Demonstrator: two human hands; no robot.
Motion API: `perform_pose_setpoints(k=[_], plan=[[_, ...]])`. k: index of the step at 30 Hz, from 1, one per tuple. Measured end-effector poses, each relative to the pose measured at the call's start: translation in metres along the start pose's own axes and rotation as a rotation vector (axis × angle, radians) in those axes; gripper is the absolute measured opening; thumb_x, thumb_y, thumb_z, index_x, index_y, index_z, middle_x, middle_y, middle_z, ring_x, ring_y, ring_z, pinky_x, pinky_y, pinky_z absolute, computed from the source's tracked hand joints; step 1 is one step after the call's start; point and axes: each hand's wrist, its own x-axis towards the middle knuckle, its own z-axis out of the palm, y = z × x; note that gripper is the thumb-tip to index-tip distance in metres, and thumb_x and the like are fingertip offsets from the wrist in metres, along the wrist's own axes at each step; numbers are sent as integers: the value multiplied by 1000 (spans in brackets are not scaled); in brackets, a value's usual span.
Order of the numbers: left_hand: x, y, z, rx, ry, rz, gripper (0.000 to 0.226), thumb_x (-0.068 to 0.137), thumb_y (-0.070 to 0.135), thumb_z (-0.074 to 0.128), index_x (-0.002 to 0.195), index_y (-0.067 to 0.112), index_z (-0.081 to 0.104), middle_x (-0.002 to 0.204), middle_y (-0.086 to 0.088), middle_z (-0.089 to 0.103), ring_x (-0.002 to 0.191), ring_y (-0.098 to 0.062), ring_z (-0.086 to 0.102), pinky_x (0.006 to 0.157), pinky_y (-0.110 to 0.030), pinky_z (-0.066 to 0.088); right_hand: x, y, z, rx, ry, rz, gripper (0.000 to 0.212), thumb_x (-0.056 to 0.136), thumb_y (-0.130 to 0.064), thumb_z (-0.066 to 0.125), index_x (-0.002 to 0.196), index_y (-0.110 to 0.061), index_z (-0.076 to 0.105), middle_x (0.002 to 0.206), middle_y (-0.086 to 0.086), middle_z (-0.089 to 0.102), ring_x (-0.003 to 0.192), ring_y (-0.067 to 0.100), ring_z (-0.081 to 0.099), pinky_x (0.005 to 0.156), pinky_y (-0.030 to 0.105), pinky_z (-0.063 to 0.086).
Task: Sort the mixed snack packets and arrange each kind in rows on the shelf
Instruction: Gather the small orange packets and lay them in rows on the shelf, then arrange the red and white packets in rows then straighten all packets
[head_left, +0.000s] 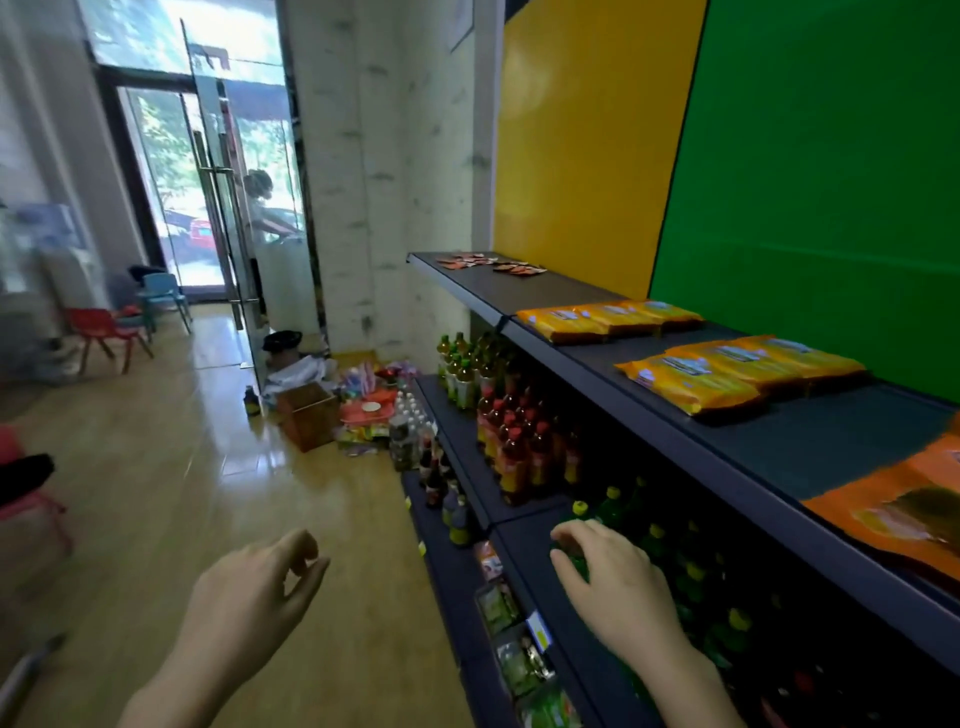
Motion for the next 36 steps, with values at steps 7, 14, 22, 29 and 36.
perform_pose_setpoints(k=[7, 14, 22, 29, 36], plan=[[105, -51, 24, 44, 92, -90, 14, 79, 39, 66, 74, 28, 59, 61, 15, 51, 56, -14, 58, 43, -19, 32, 142, -22, 33, 40, 1, -62, 30, 96, -42, 39, 123, -33, 49, 123, -17, 53, 110, 7, 53, 82, 24, 47], [199, -82, 49, 37, 78, -137, 12, 81, 43, 62, 79, 31, 59, 62, 15, 56, 54, -5, 50, 42, -13, 28, 247, -46, 67, 21, -53, -76, 28, 97, -42, 37, 121, -34, 49, 121, -19, 53, 111, 5, 51, 78, 21, 42], [351, -159, 108, 47, -66, -92, 22, 86, 56, 42, 99, 39, 49, 85, 19, 62, 79, -1, 62, 62, -15, 48, 377, -73, 114, 25, -37, 12, 25, 95, -43, 41, 115, -35, 52, 108, -19, 57, 100, 2, 55, 80, 20, 47], [511, -226, 111, 4, -50, -31, 14, 85, 54, 47, 89, 41, 45, 82, 18, 62, 73, -2, 61, 55, -12, 42, 509, -125, 131, 22, 77, 67, 25, 94, -43, 42, 115, -35, 54, 111, -19, 56, 103, 3, 55, 83, 20, 45], [635, -242, 118, -29, 8, 124, 14, 82, 44, 58, 86, 31, 59, 69, 13, 62, 60, -7, 58, 46, -15, 37, 606, -139, 103, -41, 236, 131, 25, 94, -40, 45, 114, -32, 57, 110, -19, 59, 103, 5, 56, 86, 27, 49]])
